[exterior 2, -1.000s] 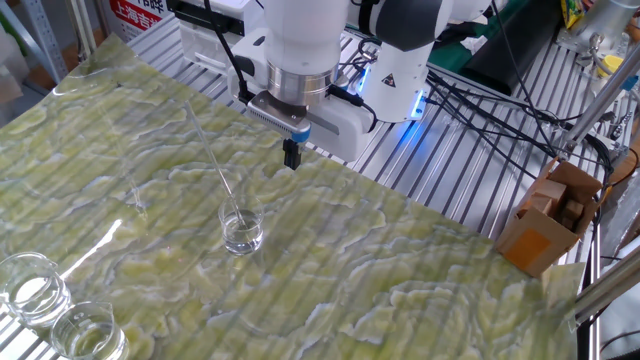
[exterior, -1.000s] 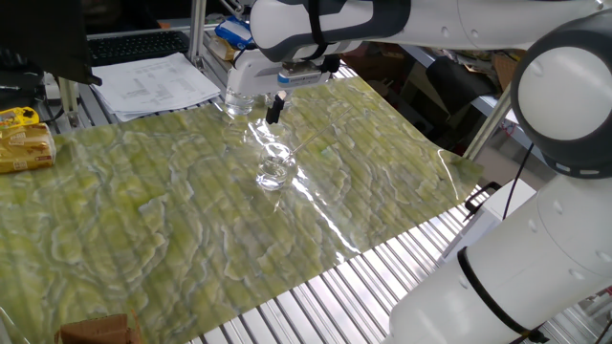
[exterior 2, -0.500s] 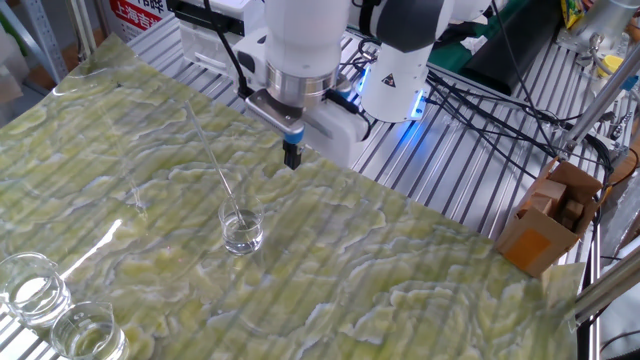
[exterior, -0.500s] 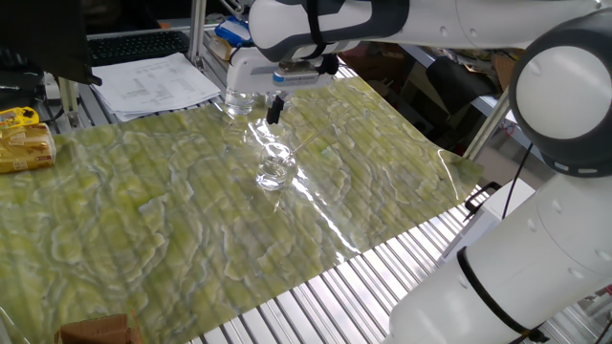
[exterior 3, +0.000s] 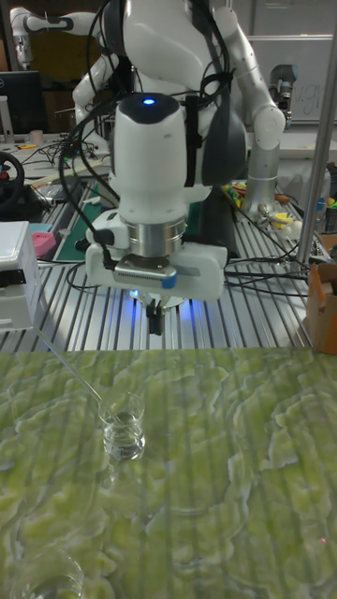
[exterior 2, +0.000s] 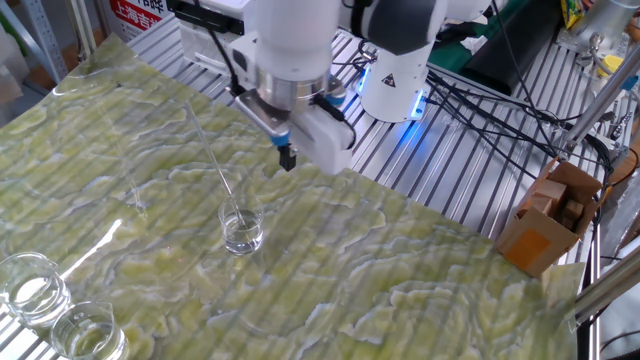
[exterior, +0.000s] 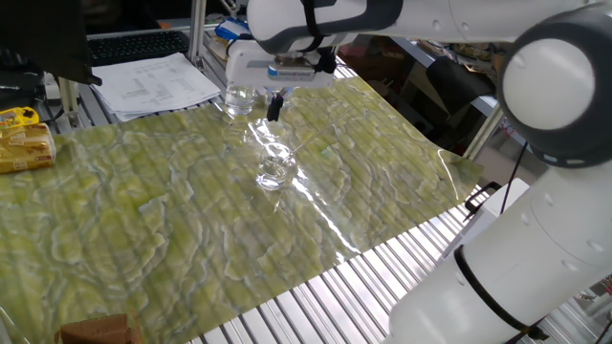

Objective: Stir the beaker with a glass rod

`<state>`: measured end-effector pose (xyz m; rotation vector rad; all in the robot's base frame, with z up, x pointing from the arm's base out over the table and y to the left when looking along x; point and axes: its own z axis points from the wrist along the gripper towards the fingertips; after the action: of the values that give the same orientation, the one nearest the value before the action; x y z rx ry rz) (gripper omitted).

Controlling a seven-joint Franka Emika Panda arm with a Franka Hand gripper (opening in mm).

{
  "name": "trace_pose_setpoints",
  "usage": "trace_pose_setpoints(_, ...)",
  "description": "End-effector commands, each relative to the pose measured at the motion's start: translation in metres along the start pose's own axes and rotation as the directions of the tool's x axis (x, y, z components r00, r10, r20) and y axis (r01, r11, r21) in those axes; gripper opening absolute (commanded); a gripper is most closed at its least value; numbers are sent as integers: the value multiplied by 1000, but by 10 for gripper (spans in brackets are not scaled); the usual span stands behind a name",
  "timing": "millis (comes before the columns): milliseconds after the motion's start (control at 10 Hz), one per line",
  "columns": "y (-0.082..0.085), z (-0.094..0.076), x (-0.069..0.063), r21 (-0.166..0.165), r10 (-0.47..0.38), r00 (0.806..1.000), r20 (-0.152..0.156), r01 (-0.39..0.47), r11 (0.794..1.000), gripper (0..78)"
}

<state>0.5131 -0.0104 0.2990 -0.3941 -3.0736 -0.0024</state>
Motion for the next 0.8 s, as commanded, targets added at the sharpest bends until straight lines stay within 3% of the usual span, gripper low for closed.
trace_pose_setpoints(100, -8, -3, -11, -12, -22, 1000, -1, 22, 1000, 0)
trace_pose_setpoints(400, -13, -5, -18, -11, -39, 999, 2, 39, 999, 0)
trace_pose_setpoints(800, -21, -8, -32, -48, -75, 997, -6, 74, 996, 0)
